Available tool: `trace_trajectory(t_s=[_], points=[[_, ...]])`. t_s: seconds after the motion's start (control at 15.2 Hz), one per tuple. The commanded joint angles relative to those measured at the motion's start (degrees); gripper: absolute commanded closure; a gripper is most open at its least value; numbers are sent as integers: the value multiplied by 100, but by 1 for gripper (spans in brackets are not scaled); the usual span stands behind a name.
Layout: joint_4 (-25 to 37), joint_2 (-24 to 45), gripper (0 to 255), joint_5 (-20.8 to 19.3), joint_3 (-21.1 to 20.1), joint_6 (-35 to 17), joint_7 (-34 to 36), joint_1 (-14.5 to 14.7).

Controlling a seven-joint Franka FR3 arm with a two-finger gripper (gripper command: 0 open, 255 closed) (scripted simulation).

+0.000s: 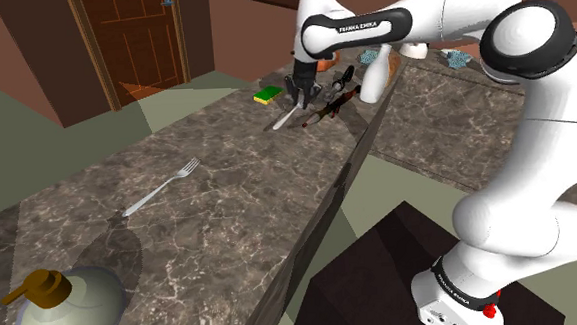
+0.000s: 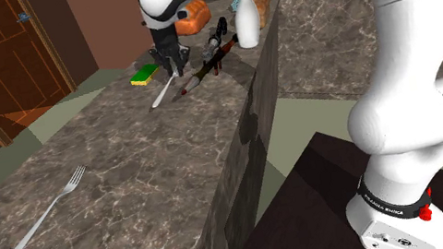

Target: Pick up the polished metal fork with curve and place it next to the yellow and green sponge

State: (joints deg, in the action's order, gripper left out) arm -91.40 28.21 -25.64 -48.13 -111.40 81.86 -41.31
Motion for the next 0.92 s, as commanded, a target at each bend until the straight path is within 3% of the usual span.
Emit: trace_trajectory(t_s=[0.0, 0.26, 0.46, 0.59, 0.66, 0.73, 0.86], points=[[597, 397, 255, -190, 168, 232, -130, 191], [1937, 1189, 255, -472, 480, 736, -499, 590], [3310, 1919, 255, -663, 732, 1247, -879, 1026], [4756, 2627, 255, -802, 951, 1782, -1261, 1519], [6547, 3405, 255, -611, 1529, 2417, -1742, 2256], [5836, 3144, 255, -738, 1272, 2120, -1565, 1954], [5326, 2992, 255, -728, 1222, 1840, -1454, 1768]])
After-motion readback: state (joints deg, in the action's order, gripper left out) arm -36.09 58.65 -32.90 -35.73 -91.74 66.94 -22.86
